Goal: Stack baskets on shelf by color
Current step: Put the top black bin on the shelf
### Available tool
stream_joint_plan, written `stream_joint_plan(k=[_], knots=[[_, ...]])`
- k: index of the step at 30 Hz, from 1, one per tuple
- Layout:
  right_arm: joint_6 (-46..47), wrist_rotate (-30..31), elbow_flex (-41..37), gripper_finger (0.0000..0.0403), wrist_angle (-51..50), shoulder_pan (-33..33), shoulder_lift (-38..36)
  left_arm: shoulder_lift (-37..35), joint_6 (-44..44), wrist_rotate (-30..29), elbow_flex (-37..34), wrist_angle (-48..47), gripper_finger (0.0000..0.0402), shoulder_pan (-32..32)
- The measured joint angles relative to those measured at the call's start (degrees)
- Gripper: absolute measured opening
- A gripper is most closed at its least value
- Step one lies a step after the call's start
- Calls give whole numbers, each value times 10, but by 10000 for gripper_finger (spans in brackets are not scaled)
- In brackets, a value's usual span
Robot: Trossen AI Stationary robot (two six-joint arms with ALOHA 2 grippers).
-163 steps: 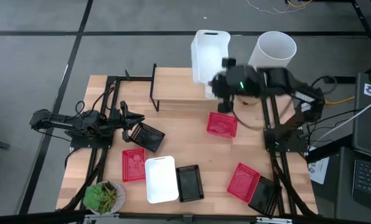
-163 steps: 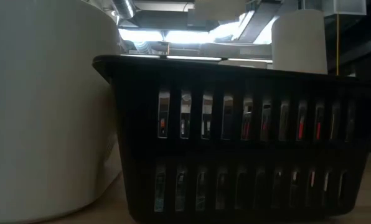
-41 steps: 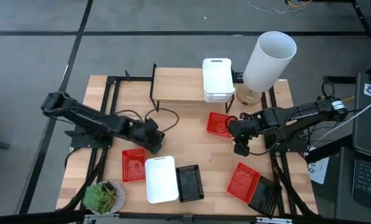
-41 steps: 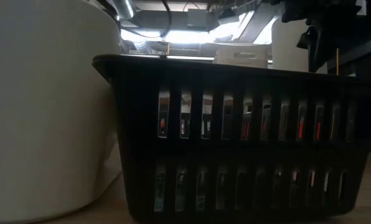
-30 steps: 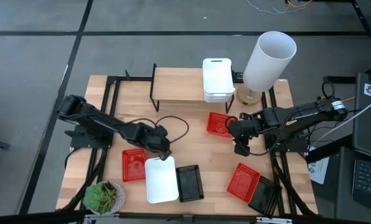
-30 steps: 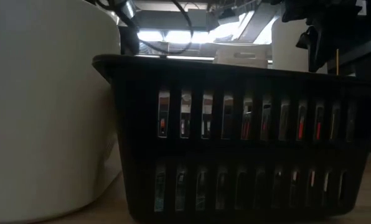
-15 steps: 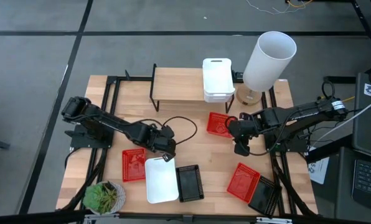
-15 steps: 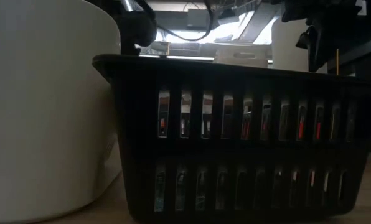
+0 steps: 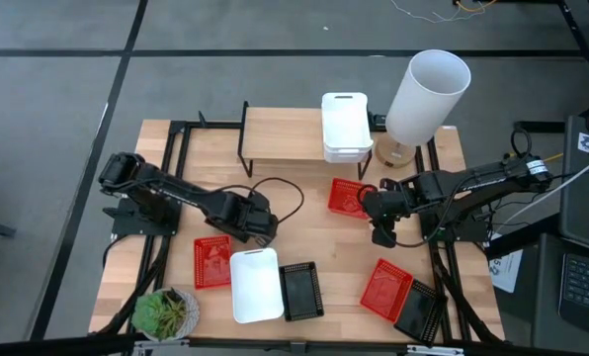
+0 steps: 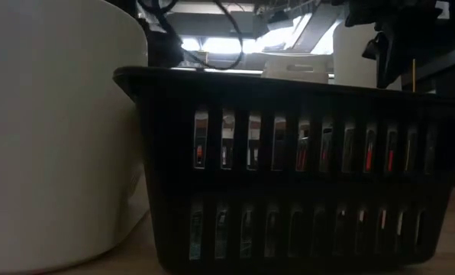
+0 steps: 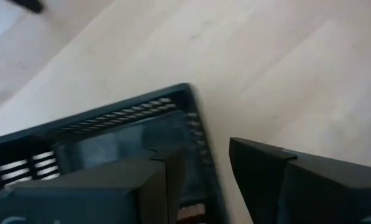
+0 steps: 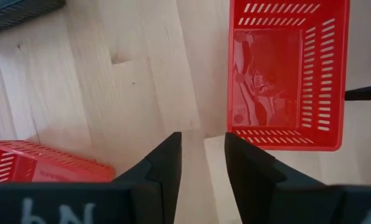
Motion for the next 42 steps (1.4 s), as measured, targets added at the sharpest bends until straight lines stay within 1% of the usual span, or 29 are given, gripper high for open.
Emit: stream_joint_plan(k=[7, 20, 22, 23, 26, 27, 28, 32, 36, 38, 42], knots=[[-13, 0, 0, 121, 0, 0, 0, 11, -6, -1, 0, 3, 121, 1], [-22, 2, 0, 121, 0, 0, 0, 88, -1, 19, -1, 9, 120, 1], [-23, 2, 0, 121, 0, 0, 0, 98, 9, 31, -1, 10, 107, 1], [-24, 2, 0, 121, 0, 0, 0, 99, 18, 33, -1, 10, 93, 1], [-24, 2, 0, 121, 0, 0, 0, 97, 41, 33, -1, 19, 28, 1], [-24, 2, 0, 121, 0, 0, 0, 94, 47, 31, -1, 23, 15, 2], [-24, 2, 0, 121, 0, 0, 0, 89, 57, 30, 0, 29, 10, 3], [-24, 2, 0, 121, 0, 0, 0, 69, 89, 31, 35, 31, 2, 5], [-24, 2, 0, 121, 0, 0, 0, 51, 120, 33, 99, 19, 1, -1], [-24, 1, 0, 121, 0, 0, 0, 44, 166, 34, 135, 16, 0, -6], [-24, 1, 0, 121, 0, 0, 0, 25, 294, 28, 218, 10, 0, -15]])
